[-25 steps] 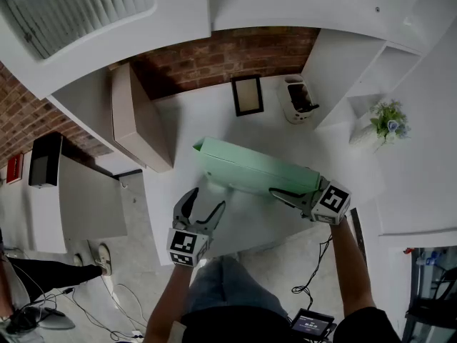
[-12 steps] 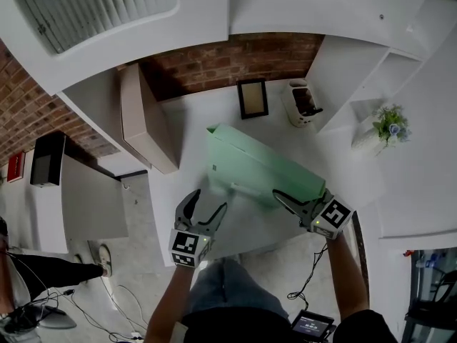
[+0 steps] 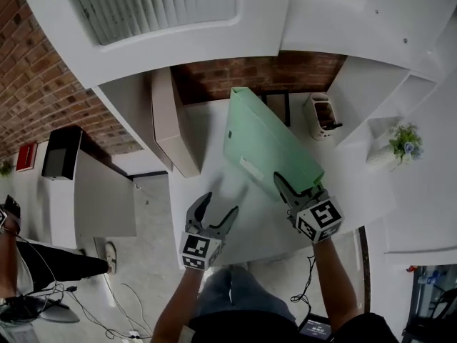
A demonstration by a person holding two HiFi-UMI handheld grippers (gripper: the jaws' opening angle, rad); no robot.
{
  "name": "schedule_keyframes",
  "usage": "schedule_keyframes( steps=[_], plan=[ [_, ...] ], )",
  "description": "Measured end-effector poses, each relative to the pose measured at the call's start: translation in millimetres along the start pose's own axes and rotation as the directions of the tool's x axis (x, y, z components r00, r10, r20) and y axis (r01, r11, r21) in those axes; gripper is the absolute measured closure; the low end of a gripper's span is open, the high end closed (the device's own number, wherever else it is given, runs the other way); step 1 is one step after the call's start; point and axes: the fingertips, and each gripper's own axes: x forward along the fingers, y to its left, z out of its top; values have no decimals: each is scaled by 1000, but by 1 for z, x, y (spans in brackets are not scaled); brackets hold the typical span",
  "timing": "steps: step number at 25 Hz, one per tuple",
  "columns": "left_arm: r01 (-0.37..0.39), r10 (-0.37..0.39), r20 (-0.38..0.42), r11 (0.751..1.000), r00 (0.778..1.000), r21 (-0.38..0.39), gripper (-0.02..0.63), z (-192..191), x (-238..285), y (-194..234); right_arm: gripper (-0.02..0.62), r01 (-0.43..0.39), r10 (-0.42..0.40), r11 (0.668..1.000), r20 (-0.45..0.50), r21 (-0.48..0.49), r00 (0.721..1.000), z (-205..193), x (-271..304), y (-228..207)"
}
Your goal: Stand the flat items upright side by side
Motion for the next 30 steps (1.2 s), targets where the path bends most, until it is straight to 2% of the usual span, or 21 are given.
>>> schedule_keyframes(
  steps=[5, 14, 19, 23, 30],
  plan=[
    [-44, 44, -2, 999, 999, -28, 287, -2, -14, 22, 480, 133, -133, 990, -8, 55, 991, 15, 55, 10],
    [-101, 102, 1, 992, 995, -70, 287, -6, -36, 57, 477, 324, -323, 944, -31, 65, 946, 30, 135, 37],
    [-133, 133, -1, 987, 991, -88, 287, -11, -48, 75, 476, 361, -360, 929, -29, 81, 933, 26, 164, 51],
    [-153, 153, -1, 984, 988, -96, 287, -13, -55, 85, 472, 378, -377, 924, -19, 59, 926, 23, 180, 57],
    [-168, 169, -3, 980, 986, -104, 287, -15, -58, 94, 474, 381, -383, 923, 20, 60, 924, 19, 197, 65]
  ],
)
